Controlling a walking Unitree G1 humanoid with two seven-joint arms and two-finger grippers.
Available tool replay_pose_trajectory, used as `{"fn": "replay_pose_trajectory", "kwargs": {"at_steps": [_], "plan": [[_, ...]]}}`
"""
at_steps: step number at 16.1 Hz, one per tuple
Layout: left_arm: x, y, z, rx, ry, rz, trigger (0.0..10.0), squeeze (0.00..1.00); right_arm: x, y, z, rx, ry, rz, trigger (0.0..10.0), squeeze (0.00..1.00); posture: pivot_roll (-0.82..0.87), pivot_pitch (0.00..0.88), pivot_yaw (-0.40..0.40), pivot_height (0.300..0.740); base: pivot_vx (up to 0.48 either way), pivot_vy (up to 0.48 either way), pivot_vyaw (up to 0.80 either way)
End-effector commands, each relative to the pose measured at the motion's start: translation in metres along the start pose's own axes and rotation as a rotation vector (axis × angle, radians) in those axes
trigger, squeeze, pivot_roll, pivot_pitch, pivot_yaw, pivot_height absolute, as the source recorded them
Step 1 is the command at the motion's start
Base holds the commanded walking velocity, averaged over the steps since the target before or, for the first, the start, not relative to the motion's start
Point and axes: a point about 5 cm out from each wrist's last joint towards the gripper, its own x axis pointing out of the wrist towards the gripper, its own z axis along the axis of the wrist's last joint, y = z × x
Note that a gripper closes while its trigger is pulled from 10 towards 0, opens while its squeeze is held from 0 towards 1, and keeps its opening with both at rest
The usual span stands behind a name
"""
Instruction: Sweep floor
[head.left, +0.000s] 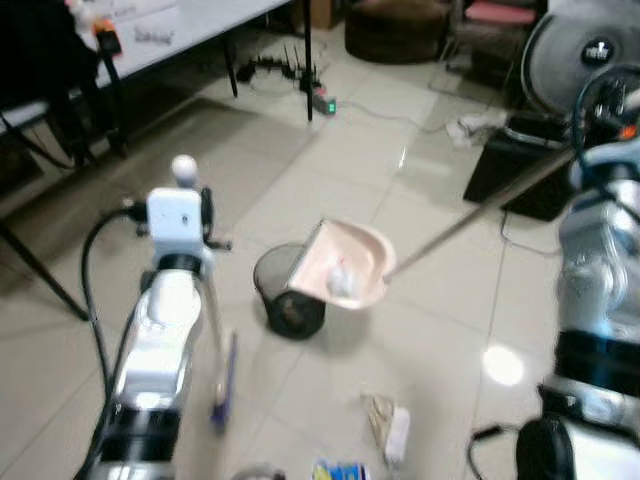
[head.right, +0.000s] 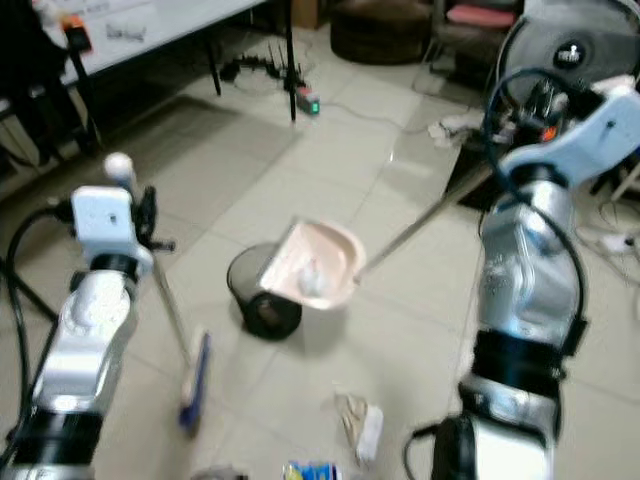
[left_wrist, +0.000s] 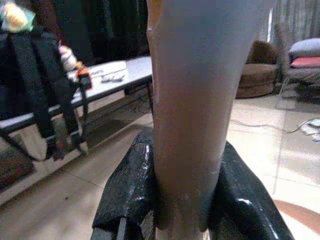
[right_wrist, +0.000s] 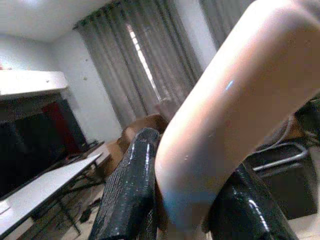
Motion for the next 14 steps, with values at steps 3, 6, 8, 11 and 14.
{"fn": "replay_pose_trajectory", "kwargs": {"at_steps": [3, 6, 8, 11, 14], "plan": [[0.0031, 0.0002, 0.0104, 0.019, -0.048, -0.001, 10.0, 0.0, 0.0035, 0.0035, 0.0145, 0.028, -0.072, 0.015, 10.0, 0.0, -0.08, 0.058, 0.019, 0.74, 0.371, 0.0, 0.0], [0.0028, -0.0002, 0.0107, 0.02, -0.049, -0.004, 10.0, 0.0, 0.004, 0.0026, 0.0142, 0.024, -0.074, 0.014, 10.0, 0.0, -0.08, 0.058, 0.02, 0.74, 0.375, 0.0, 0.0], [0.0026, 0.0003, 0.0109, 0.025, -0.049, -0.006, 10.0, 0.0, 0.0044, 0.0032, 0.0138, 0.023, -0.077, 0.013, 10.0, 0.0, -0.08, 0.063, 0.022, 0.74, 0.371, 0.0, 0.0], [0.0016, 0.0013, 0.0101, 0.03, -0.04, -0.002, 10.0, 0.0, 0.0059, 0.0032, 0.0138, 0.016, -0.082, 0.017, 10.0, 0.0, -0.07, 0.068, 0.023, 0.74, 0.124, 0.0, 0.0], [0.0, 0.0034, 0.0098, 0.036, -0.035, 0.0, 10.0, 0.0, 0.0082, 0.0031, 0.0143, 0.004, -0.093, 0.021, 10.0, 0.0, -0.07, 0.079, 0.026, 0.74, 0.0, 0.0, 0.0]]}}
